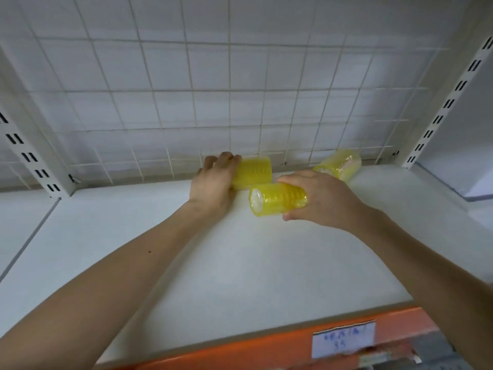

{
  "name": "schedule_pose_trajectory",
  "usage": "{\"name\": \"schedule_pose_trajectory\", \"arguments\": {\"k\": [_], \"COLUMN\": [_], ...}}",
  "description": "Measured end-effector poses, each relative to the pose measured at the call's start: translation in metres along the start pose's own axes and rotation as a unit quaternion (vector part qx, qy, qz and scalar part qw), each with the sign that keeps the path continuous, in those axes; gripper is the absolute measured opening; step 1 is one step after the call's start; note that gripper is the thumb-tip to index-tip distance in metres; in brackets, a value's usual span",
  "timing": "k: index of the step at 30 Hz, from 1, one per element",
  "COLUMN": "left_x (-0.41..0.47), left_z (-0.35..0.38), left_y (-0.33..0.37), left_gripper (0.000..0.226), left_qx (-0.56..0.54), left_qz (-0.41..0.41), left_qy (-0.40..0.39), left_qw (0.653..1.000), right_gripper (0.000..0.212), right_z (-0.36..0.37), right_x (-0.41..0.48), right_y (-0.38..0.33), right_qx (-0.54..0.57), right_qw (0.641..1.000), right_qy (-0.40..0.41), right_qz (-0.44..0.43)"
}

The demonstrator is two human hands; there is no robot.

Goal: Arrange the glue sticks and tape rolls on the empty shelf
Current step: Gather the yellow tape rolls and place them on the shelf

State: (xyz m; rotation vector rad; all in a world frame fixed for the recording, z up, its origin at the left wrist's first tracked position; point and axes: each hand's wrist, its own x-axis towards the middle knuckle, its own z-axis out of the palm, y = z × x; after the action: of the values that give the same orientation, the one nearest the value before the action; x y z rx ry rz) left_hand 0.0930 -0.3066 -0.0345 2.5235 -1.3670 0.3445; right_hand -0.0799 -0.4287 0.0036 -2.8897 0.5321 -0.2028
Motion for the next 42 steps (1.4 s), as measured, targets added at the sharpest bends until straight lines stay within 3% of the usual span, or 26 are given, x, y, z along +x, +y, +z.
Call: {"name": "schedule_pose_trajectory", "arguments": {"k": [9,15,27,32,42], "left_x": [-0.077,-0.170,-0.339,-0.358,-0.357], "left_z": [-0.042,-0.089,-0.173,-0.183,-0.182], "left_y": [-0.078,-0.189,-0.384,-0.429,-0.485], "left_gripper": [0.067,0.073,0.071,0.070,0.068], "left_qx": [0.037,0.091,0.073,0.035,0.006], "left_qz": [-0.036,-0.082,-0.143,-0.187,-0.196], "left_qy": [0.045,0.090,0.124,0.125,0.132], "left_qw": [0.998,0.988,0.979,0.974,0.972], "right_gripper": [0.073,0.073,0.071,0.070,0.068], "right_z": [0.008,0.032,0.086,0.100,0.115], "right_x": [0.024,0.044,0.049,0.074,0.109], "right_y": [-0.073,-0.196,-0.450,-0.504,-0.550], "right_qx": [0.036,0.059,0.026,0.003,-0.014], "right_qw": [0.996,0.986,0.977,0.971,0.971], "right_qy": [-0.004,-0.010,-0.054,-0.067,-0.074], "right_qz": [-0.076,-0.153,-0.206,-0.228,-0.225]}}
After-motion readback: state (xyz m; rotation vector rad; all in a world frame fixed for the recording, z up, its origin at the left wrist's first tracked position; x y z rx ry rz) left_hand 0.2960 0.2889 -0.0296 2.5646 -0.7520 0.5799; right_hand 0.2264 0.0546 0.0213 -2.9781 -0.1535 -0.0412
